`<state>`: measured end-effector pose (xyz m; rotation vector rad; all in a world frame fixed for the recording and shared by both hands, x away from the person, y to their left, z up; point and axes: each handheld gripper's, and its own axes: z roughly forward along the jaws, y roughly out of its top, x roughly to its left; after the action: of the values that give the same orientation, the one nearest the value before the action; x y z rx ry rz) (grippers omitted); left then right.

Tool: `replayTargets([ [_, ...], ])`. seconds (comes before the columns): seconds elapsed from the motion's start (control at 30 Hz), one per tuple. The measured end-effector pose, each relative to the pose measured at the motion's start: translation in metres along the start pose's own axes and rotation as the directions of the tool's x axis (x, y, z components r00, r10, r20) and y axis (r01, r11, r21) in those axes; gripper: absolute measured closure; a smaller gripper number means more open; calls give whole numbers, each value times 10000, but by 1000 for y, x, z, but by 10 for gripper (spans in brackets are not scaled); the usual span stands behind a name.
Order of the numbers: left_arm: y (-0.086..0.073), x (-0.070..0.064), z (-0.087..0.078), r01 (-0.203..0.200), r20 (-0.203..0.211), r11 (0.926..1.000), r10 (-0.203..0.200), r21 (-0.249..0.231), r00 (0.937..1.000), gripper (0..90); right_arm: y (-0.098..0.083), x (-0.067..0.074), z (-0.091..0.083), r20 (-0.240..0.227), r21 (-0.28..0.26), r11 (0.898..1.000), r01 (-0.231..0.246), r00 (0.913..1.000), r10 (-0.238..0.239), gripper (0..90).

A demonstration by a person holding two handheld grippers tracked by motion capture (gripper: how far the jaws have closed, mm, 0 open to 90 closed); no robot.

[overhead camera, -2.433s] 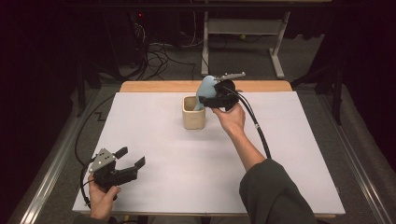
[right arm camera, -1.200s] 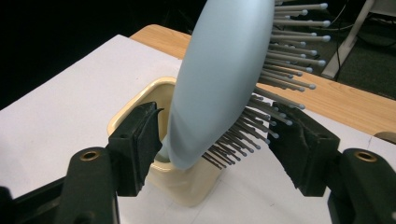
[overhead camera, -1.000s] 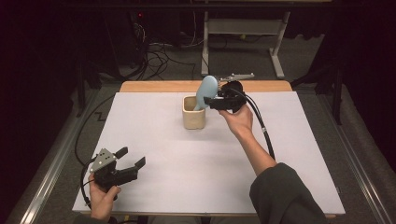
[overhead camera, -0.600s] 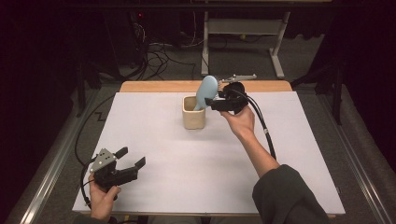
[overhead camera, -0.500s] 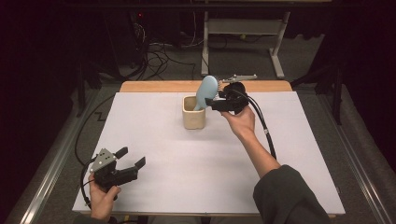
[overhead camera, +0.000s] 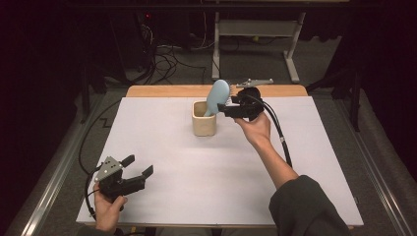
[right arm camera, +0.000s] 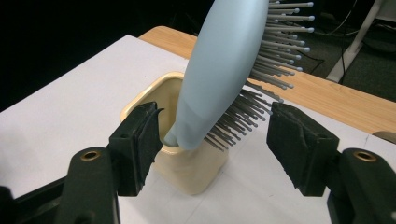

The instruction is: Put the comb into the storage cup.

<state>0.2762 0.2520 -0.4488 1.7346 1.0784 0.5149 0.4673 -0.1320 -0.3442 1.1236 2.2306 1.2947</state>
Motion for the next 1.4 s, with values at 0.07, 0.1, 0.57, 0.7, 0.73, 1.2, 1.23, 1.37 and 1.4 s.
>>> replayTargets([
  [0.07,0,0,0,1,-5,10000,-1,6,10000,193,0,0,0,-13,-14,10000,-26,10000,26,360],
  [0.1,0,0,0,3,-6,10000,-3,3,10000,193,0,0,0,-7,-18,10000,0,10000,0,360],
  [0.57,0,0,0,7,-2,10000,-7,5,10000,193,-2,-3,-8,-13,-57,10000,69,10000,-69,363],
  [0.7,0,0,1,9,9,10000,-9,21,10000,193,-3,-3,-11,-41,-75,9999,122,9999,-123,364],
  [0.73,0,0,1,11,5,10000,-11,21,10000,193,-3,-3,-12,-44,-72,9999,137,9999,-137,364],
  [1.2,-1,0,1,20,3,10000,-20,19,10000,193,-7,-10,-21,38,-81,9999,136,9999,-136,367],
  [1.23,-1,0,0,18,-3,10000,-18,24,10000,193,-8,-10,-22,48,-71,9999,133,9999,-133,367],
  [1.37,-1,0,1,-2,-36,10000,2,53,10000,193,-9,-12,-24,61,-97,9999,92,9999,-92,367],
  [1.4,-1,0,1,-1,-44,10000,1,52,10000,193,-9,-12,-24,65,-95,9999,85,9999,-84,367],
])
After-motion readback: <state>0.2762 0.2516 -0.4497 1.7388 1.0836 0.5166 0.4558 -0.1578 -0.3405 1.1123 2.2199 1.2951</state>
